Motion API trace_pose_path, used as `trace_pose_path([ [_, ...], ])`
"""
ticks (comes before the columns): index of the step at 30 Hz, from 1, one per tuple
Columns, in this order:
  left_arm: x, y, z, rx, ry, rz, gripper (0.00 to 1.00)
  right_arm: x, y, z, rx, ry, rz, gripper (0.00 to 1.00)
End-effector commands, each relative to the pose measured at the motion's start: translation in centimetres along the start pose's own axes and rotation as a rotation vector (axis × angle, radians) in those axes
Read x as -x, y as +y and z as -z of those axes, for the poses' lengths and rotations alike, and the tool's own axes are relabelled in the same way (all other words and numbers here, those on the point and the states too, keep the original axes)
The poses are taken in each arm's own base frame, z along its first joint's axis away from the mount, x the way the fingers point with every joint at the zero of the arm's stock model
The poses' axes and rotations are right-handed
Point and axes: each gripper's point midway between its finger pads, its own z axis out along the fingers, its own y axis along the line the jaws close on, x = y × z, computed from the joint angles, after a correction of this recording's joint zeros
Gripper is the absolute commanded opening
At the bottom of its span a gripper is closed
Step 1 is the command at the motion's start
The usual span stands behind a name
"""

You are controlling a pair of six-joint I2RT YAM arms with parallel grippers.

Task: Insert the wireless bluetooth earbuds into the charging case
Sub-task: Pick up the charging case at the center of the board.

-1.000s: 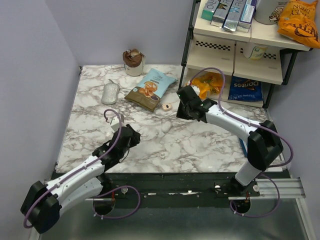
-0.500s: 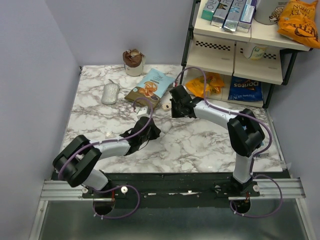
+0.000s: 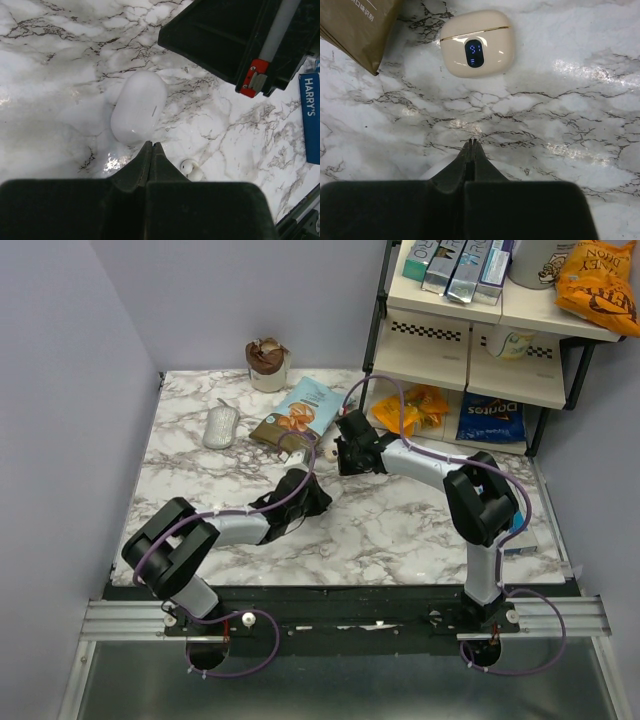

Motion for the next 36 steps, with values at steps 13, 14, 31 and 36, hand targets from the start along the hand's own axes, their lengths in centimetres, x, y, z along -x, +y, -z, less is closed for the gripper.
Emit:
trace_pose_path([
  [13, -3.3, 0.4, -0.1, -0.048, 0.083, 0.039, 0.00, -2.9, 0.0, -1.1, 0.052, 0.061, -0.013, 0.00],
  [14, -3.5, 0.4, -0.2, -0.048, 0.091, 0.039, 0.00, -3.0, 0.0, -0.9, 0.055, 0.059, -0.013, 0.01],
  [31, -1.7, 4.0, -0.6, 0.113, 0.049, 0.056, 0.00, -6.2, -0.9, 1.4, 0.082, 0.060, -0.063, 0.01],
  [36, -1.5, 5.4, 0.1, 0.168, 0.044, 0.055, 0.00, -3.2, -1.5, 2.3, 0.024, -0.040, -0.083, 0.03],
])
